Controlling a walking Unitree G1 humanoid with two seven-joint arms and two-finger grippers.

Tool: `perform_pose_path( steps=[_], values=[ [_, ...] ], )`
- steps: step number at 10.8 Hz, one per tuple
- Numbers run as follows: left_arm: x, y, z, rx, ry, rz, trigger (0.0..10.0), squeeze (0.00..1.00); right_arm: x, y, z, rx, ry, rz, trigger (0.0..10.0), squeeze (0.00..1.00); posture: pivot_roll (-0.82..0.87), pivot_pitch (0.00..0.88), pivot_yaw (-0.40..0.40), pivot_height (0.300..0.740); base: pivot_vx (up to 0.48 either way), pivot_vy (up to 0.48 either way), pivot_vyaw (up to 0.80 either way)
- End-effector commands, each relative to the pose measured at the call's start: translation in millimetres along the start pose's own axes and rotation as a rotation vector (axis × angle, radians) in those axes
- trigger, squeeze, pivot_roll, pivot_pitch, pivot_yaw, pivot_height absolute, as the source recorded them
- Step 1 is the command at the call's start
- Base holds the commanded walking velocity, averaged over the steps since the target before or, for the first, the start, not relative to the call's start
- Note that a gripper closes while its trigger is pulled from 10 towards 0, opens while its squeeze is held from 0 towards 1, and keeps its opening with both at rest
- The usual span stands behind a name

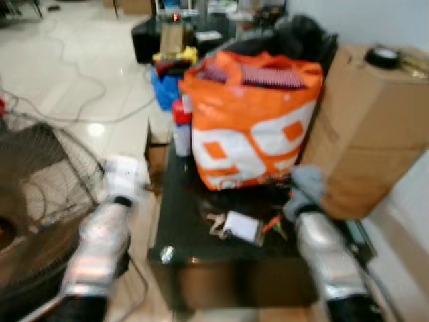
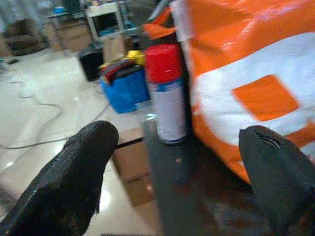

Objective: Hang keys on a hook

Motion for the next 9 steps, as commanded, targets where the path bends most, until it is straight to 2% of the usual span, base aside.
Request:
perform_pose_path(
  steps=[1,5,6,7,9],
  values=[
    [5.6,-0.2,-12.2,0.033,-0.015,0.013,10.0,0.77,8.2,-1.7,-9.0,0.019,-0.005,0.023,10.0,1.0,0.02,0.0,-0.01,0.74,0.315,0.0,0.0],
    [3.6,-1.0,-10.6,0.03,-0.016,0.01,10.0,0.76,4.5,-1.7,-7.0,0.004,-0.023,0.004,10.0,1.0,0.01,0.0,-0.018,0.74,0.308,0.0,0.0],
    [0.7,-2.2,-8.3,0.013,-0.032,-0.003,10.0,0.76,3.8,-1.2,-4.1,-0.008,-0.024,0.004,10.0,1.0,0.01,0.0,-0.023,0.74,0.0,0.0,0.0],
    [-1.9,-3.0,-5.2,-0.021,-0.051,-0.012,10.0,0.74,1.9,-0.5,-3.6,-0.002,-0.023,-0.007,10.0,0.04,0.01,0.0,-0.028,0.74,0.0,0.0,0.0],
    [-14.8,-1.5,13.6,-0.252,-0.128,-0.061,10.0,0.75,-14.7,3.6,-8.8,0.061,-0.062,-0.095,10.0,0.0,0.0,0.0,-0.039,0.74,0.0,0.0,0.0]
  ],
)
Point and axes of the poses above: a point about 5 cm out from each wrist's last joint towards the gripper, its own y axis pointing back from the gripper into the wrist, its own x axis along the axis of the wrist's last joint, z = x × y, the point moved 4 cm from there along -y, pointing out of the wrist towards the gripper, and after that the axes turned 6 degrees about y, right-handed, at the moved point
